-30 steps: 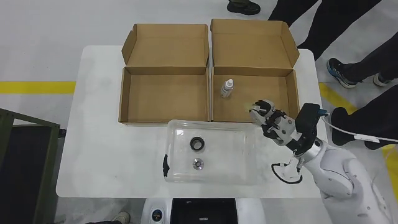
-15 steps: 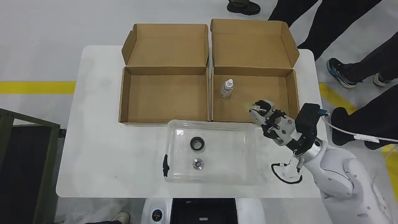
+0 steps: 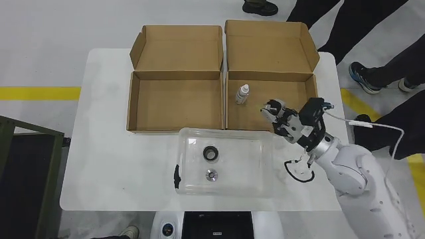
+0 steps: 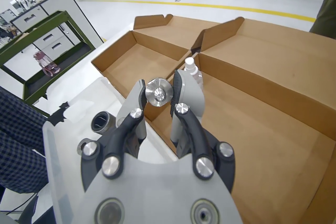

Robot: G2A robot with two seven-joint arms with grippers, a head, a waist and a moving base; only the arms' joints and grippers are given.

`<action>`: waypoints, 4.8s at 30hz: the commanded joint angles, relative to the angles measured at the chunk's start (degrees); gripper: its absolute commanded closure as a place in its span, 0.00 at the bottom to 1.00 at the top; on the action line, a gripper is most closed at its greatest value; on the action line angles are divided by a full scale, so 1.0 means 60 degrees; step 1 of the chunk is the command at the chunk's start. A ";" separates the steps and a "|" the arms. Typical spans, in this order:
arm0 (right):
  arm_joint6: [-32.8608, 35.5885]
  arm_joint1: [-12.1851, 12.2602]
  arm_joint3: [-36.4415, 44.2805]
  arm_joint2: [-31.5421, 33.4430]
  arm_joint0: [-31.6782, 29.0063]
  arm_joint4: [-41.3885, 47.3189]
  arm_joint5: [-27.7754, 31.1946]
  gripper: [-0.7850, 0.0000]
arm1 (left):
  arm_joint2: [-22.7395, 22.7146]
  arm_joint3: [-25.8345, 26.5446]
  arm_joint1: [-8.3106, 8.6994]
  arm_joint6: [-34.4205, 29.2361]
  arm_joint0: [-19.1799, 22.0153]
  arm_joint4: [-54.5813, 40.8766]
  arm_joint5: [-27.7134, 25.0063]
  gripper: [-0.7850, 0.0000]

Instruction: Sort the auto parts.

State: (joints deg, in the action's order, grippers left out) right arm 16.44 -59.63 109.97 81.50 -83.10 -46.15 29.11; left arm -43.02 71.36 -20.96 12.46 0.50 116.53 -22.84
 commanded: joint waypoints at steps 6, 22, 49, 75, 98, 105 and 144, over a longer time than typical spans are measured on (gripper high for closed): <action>0.1018 -0.0034 -0.0606 -0.0450 0.0941 -0.0986 -0.0658 1.00 | 0.0000 0.0000 0.0000 0.0000 0.0000 0.0000 0.0000 0.00; 0.2797 -0.0224 -0.1734 -0.1894 0.2636 -0.2947 -0.1635 1.00 | 0.0000 0.0000 0.0000 0.0000 0.0000 0.0000 0.0000 0.00; 0.3582 -0.0564 -0.2711 -0.3232 0.3835 -0.3840 -0.1763 0.55 | 0.0000 0.0000 0.0000 0.0000 0.0000 0.0000 0.0000 0.00; 0.3794 -0.0179 0.1578 -0.0990 0.1638 -0.2316 -0.0634 0.24 | 0.0000 0.0000 0.0000 0.0000 0.0000 0.0000 0.0000 0.00; 0.3290 -0.0179 0.2675 -0.2894 0.1235 -0.3271 0.1059 0.20 | 0.0000 0.0000 0.0000 0.0000 0.0000 0.0000 0.0000 0.00; 0.3158 -0.0176 0.2472 -0.3461 0.1139 -0.3704 0.1557 0.22 | 0.0000 0.0000 0.0000 0.0000 0.0000 0.0000 0.0000 0.00; 0.2667 -0.0637 -0.0267 -0.5474 0.2390 -0.5204 0.0590 0.31 | 0.0000 0.0000 0.0000 0.0000 0.0000 0.0000 0.0000 0.00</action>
State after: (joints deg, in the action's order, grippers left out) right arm 32.51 -63.38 108.78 48.84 -68.95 -77.27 32.76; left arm -43.02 71.36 -20.96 12.46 0.50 116.53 -22.84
